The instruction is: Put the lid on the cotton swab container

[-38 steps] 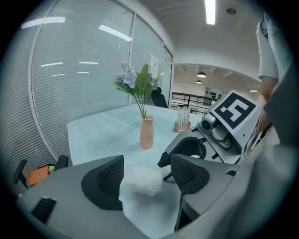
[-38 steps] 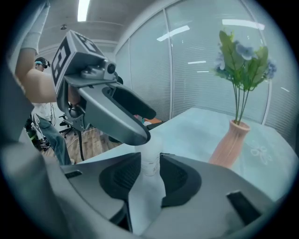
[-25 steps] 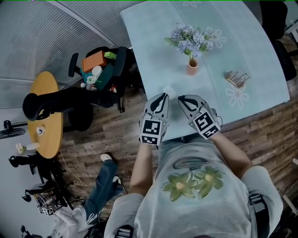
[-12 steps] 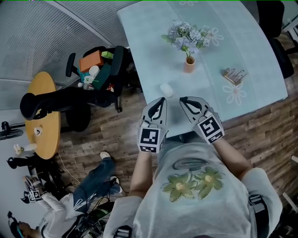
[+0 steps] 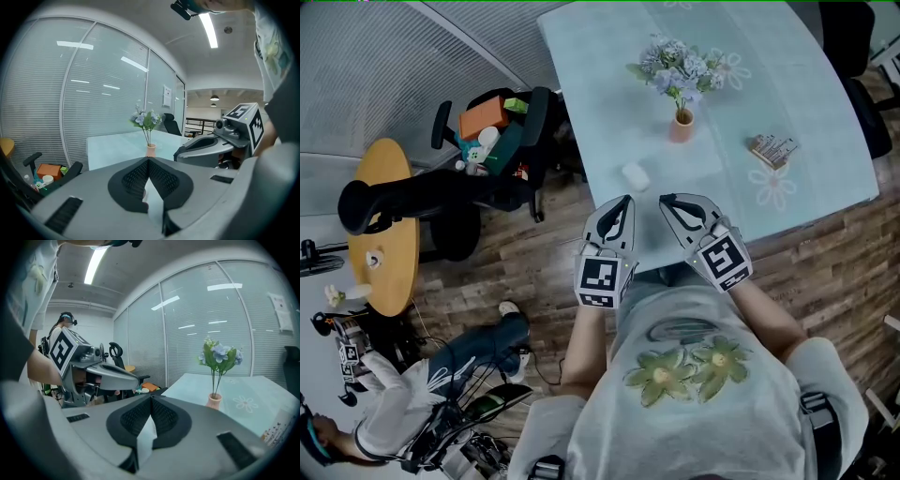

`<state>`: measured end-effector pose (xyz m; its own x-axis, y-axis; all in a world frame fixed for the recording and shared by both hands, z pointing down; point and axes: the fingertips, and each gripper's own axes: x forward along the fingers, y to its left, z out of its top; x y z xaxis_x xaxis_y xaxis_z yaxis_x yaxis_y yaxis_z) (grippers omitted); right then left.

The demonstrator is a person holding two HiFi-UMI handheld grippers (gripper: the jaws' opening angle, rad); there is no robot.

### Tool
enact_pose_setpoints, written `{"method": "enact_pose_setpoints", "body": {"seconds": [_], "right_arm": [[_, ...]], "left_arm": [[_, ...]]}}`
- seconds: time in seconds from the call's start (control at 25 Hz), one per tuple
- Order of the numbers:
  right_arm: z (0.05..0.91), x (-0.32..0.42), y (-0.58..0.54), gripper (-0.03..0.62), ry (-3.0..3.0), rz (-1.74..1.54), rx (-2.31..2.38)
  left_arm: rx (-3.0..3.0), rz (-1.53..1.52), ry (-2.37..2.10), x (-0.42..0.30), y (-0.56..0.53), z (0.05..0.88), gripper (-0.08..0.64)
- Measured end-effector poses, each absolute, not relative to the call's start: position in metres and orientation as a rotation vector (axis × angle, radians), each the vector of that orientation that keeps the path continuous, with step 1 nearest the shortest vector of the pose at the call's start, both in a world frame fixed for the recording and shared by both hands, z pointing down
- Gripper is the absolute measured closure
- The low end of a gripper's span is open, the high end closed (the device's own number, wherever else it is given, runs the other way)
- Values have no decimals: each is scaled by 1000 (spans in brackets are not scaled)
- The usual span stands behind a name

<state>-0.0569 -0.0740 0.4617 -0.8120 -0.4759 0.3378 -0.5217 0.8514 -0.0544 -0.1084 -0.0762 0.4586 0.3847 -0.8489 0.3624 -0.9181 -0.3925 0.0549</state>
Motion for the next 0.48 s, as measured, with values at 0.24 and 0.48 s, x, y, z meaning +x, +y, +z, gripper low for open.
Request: {"method": "enact_pose_setpoints", "body": {"seconds": [0.24,0.48], "right_arm": [[462,-57,-72,592,-2714,205,744],[465,-58,-72,592,-2710,208,732]], "left_arm": [[2392,394,-1566,-109,-74,456,559],[2390,395,-1565,-111,-75,457,558]]}}
